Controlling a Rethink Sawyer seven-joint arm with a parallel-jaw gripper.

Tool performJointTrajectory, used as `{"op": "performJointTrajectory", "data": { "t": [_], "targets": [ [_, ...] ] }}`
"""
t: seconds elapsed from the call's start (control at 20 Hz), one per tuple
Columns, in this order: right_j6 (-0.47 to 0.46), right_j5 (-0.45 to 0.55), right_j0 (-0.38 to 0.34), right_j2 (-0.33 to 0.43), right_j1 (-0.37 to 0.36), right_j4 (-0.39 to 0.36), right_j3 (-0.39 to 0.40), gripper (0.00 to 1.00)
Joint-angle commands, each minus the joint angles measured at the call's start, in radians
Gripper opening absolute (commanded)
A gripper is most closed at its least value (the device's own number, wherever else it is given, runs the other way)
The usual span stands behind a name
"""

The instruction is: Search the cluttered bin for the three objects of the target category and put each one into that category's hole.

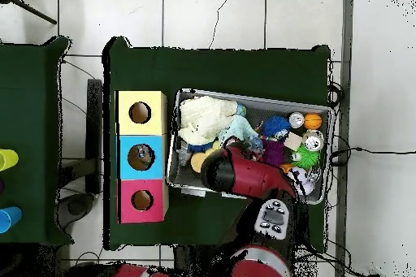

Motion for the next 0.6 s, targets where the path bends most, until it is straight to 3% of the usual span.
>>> {"op": "performJointTrajectory", "data": {
  "t": [0.05,0.25,0.45,0.5,0.6],
  "targets": [
    [-0.054,0.129,-0.101,0.351,-0.007,-0.066,0.106,0.00],
    [-0.058,0.105,-0.111,0.352,-0.002,-0.117,0.101,0.00],
    [-0.033,0.075,-0.054,0.282,0.008,-0.157,0.072,0.00],
    [-0.019,0.076,-0.055,0.283,0.008,-0.170,0.071,1.00],
    [-0.011,0.075,-0.009,0.230,0.017,-0.174,0.048,1.00]
  ]
}}
